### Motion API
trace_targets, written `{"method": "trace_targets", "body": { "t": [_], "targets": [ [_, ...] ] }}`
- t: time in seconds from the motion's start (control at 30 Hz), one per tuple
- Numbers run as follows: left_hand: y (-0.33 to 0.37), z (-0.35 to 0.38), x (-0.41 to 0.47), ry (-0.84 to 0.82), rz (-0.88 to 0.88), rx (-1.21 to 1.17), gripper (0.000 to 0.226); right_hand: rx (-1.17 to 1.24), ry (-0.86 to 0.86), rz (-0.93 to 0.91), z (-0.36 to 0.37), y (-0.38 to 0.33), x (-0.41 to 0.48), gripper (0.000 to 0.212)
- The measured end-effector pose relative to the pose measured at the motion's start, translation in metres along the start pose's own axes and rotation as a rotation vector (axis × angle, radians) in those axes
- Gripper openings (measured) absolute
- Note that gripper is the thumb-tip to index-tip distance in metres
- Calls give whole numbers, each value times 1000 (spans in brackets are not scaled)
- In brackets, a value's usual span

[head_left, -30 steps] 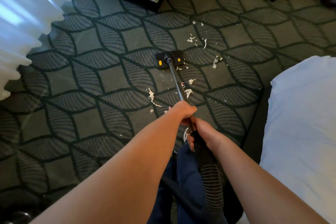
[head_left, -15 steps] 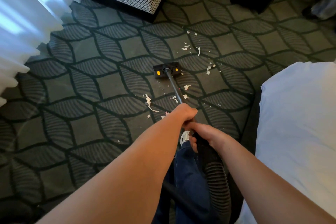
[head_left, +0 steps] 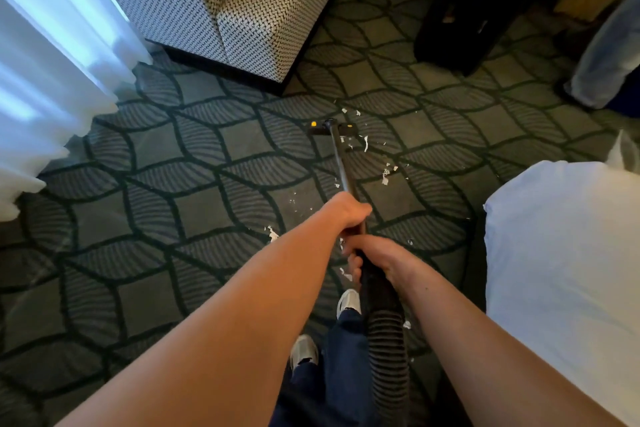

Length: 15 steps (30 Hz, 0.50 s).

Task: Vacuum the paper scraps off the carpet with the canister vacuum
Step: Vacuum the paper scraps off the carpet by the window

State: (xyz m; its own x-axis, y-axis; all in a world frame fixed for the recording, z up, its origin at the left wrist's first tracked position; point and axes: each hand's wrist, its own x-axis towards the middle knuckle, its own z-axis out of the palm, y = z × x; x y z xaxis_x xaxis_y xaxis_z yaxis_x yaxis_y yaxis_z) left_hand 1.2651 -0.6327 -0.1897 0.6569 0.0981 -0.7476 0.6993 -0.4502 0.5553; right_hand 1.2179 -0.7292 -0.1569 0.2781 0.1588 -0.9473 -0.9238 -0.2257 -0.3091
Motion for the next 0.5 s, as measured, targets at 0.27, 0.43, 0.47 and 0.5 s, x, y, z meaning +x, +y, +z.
{"method": "trace_targets", "body": {
  "t": [0.27,0.43,0.47,0.5],
  "targets": [
    [67,-31,89,22,42,12,38,39,40,-50,-23,-96,53,23],
    [110,-49,177,33,27,-38,37,15,63,-103,-45,-170,112,17],
    [118,-51,197,32,21,-46,37,14,67,-110,-50,-184,125,16],
    [126,-52,216,33,15,-50,37,25,70,-113,-56,-198,138,15]
  ]
}}
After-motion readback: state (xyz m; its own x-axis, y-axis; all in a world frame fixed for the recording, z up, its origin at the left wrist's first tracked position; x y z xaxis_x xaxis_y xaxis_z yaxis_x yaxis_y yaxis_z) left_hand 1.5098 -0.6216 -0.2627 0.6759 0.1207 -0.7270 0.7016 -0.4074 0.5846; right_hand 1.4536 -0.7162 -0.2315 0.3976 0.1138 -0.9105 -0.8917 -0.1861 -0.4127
